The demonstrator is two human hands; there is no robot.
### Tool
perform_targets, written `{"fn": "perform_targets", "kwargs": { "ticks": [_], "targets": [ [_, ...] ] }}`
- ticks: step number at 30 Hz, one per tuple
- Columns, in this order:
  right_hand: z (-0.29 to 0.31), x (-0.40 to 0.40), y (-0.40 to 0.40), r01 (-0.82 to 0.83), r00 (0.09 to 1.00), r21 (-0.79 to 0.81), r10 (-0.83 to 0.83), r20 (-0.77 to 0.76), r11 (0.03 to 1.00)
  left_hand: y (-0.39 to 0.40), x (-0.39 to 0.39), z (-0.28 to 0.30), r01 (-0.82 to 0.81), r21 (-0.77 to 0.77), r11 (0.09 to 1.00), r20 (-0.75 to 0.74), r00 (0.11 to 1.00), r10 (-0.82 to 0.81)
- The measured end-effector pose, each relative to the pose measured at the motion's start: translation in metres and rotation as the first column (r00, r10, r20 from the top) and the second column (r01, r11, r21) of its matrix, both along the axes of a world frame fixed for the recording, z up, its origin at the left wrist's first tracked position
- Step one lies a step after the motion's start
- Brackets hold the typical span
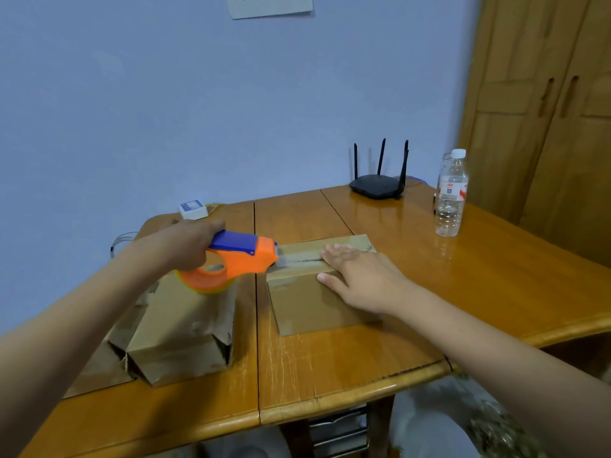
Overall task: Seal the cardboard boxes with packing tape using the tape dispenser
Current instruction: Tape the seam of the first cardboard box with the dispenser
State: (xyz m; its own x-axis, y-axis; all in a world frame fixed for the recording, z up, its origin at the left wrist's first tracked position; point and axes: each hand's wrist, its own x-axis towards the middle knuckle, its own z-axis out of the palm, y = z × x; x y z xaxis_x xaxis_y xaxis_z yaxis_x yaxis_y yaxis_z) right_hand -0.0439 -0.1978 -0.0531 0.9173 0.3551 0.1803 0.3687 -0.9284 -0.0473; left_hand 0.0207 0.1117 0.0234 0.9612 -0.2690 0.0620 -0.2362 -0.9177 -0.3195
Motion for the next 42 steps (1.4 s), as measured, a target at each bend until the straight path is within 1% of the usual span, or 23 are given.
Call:
{"fn": "perform_targets", "kwargs": {
  "ticks": [3,6,9,13,17,22,25,29,33,39,42],
  "targets": [
    [-0.001,-0.001,0.000,0.001,1.000,0.005,-0.001,0.008,1.000,-0.005,-0.007,-0.008,0.021,0.040,0.999,0.020,1.000,-0.022],
    [0.000,-0.004,0.001,-0.006,1.000,0.001,0.006,0.015,1.000,-0.005,-0.007,-0.008,0.037,-0.003,0.999,0.021,0.999,-0.037],
    [0.001,-0.005,0.000,-0.026,1.000,0.013,0.026,0.011,1.000,-0.003,-0.008,-0.007,0.044,-0.013,0.999,0.021,0.999,-0.044],
    [0.002,0.001,-0.006,-0.002,1.000,0.017,0.002,-0.018,1.000,-0.004,-0.007,-0.008,0.049,-0.032,0.998,0.002,0.999,-0.049],
    [0.017,0.017,-0.009,-0.013,0.999,-0.033,0.012,-0.030,0.999,-0.007,-0.006,-0.007,0.049,-0.025,0.998,0.006,0.999,-0.049],
    [0.035,0.038,0.011,-0.078,0.979,-0.104,0.057,-0.196,0.992,-0.009,-0.009,-0.005,0.036,-0.028,0.999,-0.014,0.999,-0.036],
    [0.033,0.043,0.017,-0.066,0.964,-0.104,0.036,-0.265,0.992,-0.011,-0.012,-0.003,0.029,-0.031,0.999,-0.029,0.999,-0.030],
    [0.035,0.040,0.007,-0.052,0.970,-0.086,0.029,-0.241,0.995,-0.018,-0.014,-0.001,0.035,-0.048,0.998,-0.043,0.998,-0.037],
    [0.034,0.035,-0.014,-0.042,0.971,-0.082,0.021,-0.238,0.996,-0.025,-0.014,-0.001,0.066,-0.116,0.991,-0.045,0.996,-0.071],
    [0.029,0.026,-0.033,-0.048,0.971,-0.059,0.033,-0.237,0.997,-0.031,-0.011,-0.005,0.073,-0.157,0.985,-0.027,0.997,-0.078],
    [0.030,0.025,-0.033,-0.058,0.971,-0.053,0.044,-0.236,0.997,-0.028,-0.014,-0.014,0.056,-0.154,0.987,-0.078,0.995,-0.068]
  ]
}}
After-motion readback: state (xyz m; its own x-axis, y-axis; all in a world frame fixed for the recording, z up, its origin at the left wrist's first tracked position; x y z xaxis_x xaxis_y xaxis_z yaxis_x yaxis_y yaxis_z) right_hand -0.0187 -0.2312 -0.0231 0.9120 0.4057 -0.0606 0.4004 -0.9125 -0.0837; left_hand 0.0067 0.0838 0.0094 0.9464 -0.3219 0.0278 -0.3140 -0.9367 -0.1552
